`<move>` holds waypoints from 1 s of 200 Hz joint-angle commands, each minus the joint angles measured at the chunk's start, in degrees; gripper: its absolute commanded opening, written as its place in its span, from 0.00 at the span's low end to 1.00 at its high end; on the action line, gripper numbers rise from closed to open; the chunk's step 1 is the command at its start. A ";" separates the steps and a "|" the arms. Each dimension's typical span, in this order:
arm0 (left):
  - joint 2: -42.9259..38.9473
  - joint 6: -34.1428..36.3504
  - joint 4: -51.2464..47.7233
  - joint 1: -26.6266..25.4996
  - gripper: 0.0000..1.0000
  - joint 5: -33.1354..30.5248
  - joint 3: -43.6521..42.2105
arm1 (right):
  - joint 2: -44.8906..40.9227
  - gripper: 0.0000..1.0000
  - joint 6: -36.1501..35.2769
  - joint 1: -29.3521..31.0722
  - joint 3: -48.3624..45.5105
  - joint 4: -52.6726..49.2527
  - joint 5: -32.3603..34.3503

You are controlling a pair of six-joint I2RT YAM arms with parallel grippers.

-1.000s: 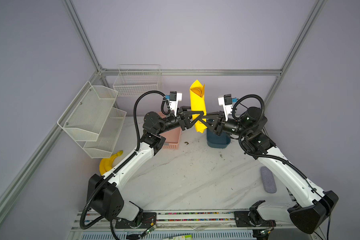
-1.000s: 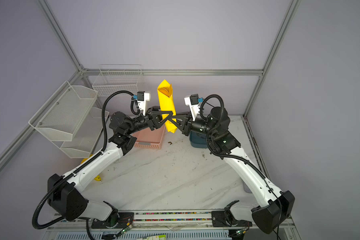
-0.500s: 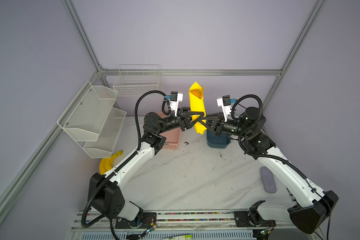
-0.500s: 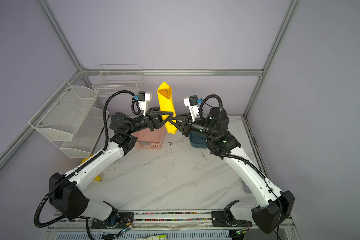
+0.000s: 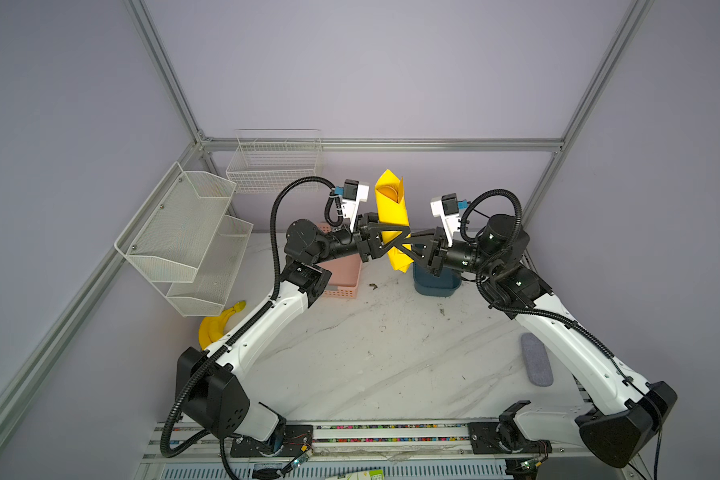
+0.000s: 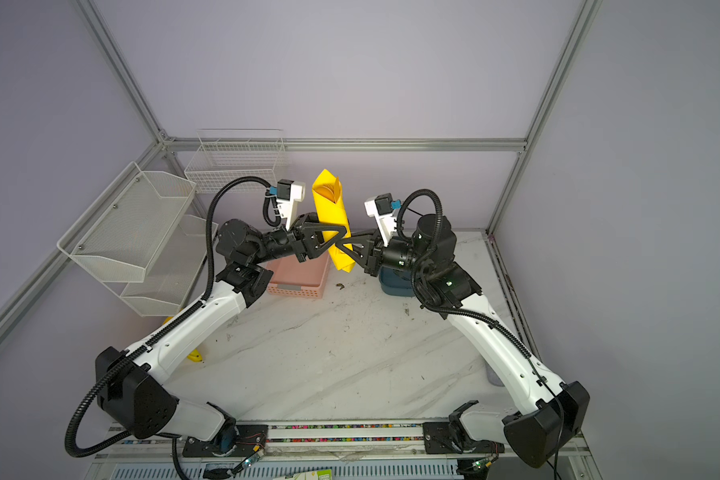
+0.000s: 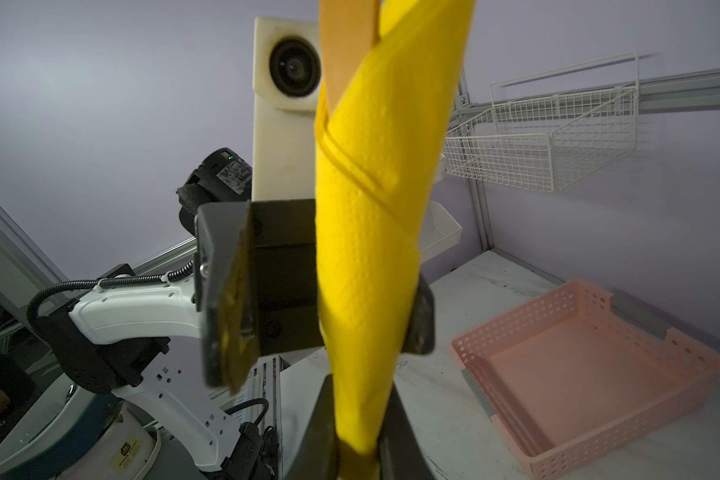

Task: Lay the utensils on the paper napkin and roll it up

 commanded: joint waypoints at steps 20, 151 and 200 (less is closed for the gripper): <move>-0.46 0.51 -0.18 -0.34 0.46 3.08 5.61 | -1.20 0.02 -1.92 0.28 2.24 -0.96 -1.61; -1.68 2.96 -2.19 -0.25 0.25 3.54 5.35 | -1.73 0.02 -3.54 0.28 2.25 -2.42 -1.82; -1.65 2.54 -1.28 -0.25 0.12 3.45 5.61 | -2.34 0.06 -4.21 0.28 1.99 -3.11 -1.37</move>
